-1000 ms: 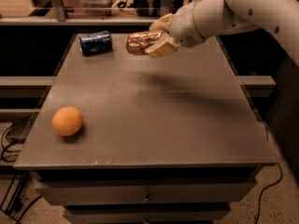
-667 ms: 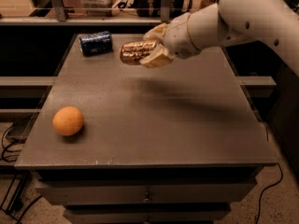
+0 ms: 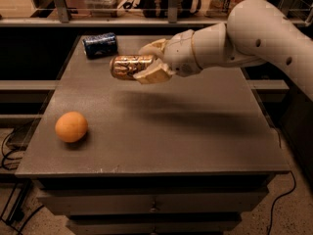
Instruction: Move orange can near orange
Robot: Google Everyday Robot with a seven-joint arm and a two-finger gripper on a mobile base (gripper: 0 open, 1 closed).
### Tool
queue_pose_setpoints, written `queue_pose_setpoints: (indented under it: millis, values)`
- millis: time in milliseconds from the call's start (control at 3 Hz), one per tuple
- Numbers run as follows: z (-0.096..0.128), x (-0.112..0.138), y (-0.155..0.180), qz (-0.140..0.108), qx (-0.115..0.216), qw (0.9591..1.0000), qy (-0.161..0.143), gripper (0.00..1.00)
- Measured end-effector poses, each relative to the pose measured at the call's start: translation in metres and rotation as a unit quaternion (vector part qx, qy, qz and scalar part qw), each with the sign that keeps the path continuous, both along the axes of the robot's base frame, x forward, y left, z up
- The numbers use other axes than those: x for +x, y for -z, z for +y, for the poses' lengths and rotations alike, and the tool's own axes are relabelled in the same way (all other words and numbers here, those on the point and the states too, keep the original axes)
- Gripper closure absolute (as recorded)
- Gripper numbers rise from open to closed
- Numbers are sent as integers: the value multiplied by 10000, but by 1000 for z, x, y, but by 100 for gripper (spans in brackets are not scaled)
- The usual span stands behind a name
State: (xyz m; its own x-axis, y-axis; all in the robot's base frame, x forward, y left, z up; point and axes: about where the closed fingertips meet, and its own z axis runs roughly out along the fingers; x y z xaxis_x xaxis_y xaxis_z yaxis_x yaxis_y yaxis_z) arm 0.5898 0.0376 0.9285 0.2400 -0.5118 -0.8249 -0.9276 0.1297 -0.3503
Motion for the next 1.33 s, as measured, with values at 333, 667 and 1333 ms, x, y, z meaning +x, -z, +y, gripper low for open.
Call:
queue_pose_setpoints:
  millis: [333,667,1333]
  values:
    - [3,-2,-3,37,80,10000,-19,100]
    - [16,-11,6,134,-223,9992,-312,100]
    - [44,-59,45,750,-461,9910,-1004,82]
